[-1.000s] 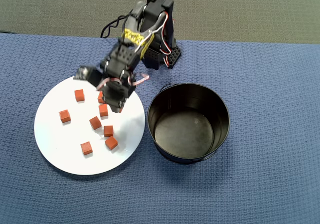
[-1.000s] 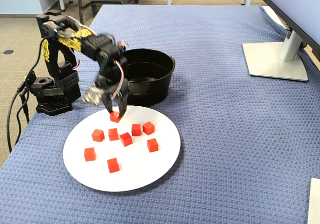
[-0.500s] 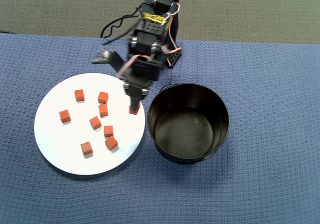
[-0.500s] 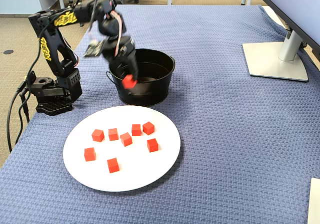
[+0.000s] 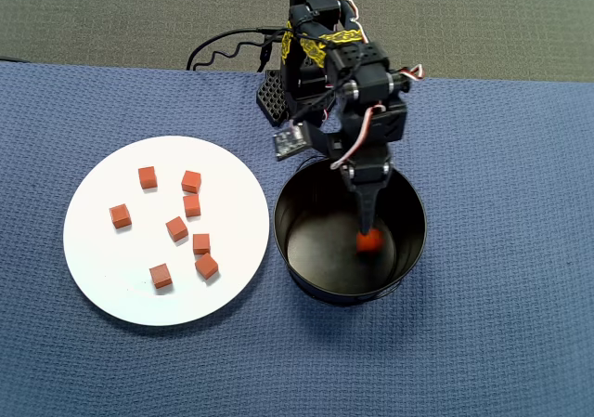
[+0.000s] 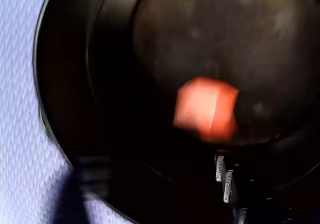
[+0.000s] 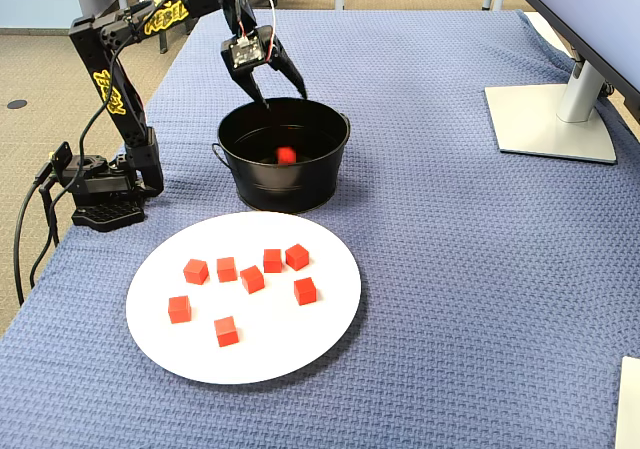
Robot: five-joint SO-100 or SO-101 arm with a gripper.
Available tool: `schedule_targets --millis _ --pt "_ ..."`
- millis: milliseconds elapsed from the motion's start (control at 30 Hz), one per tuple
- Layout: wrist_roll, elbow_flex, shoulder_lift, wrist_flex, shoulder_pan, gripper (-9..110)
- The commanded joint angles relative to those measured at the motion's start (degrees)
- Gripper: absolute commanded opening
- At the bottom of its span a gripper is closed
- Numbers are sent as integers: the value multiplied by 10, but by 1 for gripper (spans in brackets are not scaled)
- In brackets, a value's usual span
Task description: Pick up the red cubes from the white plate and place them in the black recipient
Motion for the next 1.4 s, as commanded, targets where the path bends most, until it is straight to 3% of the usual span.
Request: schedule_targets --millis 0,233,567,767,1100,1367 --pt "-48 -49 11 22 83 33" --pt "-218 -46 -5 25 301 27" --pt "-689 143 -20 -117 508 26" --pt "-868 258 -6 -211 578 26" --pt "-875 255 -66 -254 591 26" --pt "-794 225 -118 -268 585 24"
